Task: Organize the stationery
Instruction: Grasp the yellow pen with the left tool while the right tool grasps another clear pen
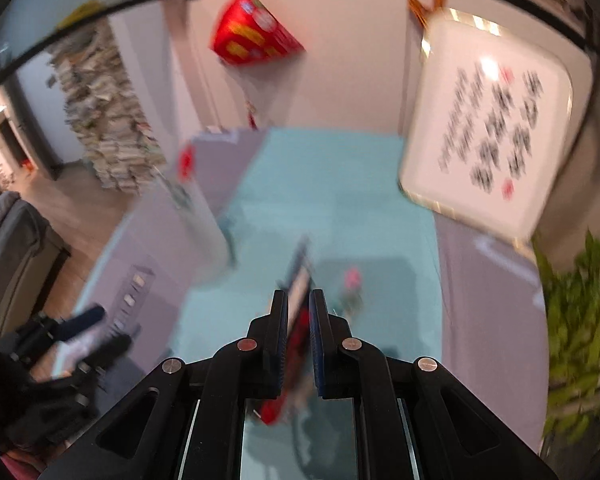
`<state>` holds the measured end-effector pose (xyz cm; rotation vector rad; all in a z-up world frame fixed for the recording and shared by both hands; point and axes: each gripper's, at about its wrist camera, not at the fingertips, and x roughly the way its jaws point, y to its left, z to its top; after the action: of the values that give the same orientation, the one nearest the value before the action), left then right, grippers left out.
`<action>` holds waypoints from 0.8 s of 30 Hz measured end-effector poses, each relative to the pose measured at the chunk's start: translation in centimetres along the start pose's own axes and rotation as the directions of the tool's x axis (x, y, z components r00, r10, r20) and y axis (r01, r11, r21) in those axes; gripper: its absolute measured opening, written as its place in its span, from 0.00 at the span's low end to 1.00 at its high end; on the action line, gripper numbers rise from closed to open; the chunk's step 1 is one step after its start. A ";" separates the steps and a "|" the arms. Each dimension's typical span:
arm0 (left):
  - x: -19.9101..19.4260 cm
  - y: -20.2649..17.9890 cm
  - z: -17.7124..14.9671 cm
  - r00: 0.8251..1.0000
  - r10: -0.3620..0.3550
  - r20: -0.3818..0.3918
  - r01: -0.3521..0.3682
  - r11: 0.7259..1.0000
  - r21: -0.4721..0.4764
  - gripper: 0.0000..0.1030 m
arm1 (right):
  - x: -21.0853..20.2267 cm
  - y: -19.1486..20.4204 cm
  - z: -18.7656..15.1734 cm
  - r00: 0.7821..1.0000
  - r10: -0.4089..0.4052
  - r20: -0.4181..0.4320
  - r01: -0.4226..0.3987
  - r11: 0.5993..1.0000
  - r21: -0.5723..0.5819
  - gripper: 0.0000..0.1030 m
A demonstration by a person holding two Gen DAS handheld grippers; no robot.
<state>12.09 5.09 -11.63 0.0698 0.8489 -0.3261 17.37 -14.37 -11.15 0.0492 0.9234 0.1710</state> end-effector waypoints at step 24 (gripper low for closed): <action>6.0 -5.9 -0.3 0.974 -0.142 -0.177 0.151 0.988 0.036 0.31 | 3.4 -2.1 -4.1 0.990 0.082 -0.117 -0.070 0.992 0.103 0.11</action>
<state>13.70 -2.01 -15.85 0.0825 1.0217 -0.4852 16.40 -16.02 -16.52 0.1670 1.0510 0.2014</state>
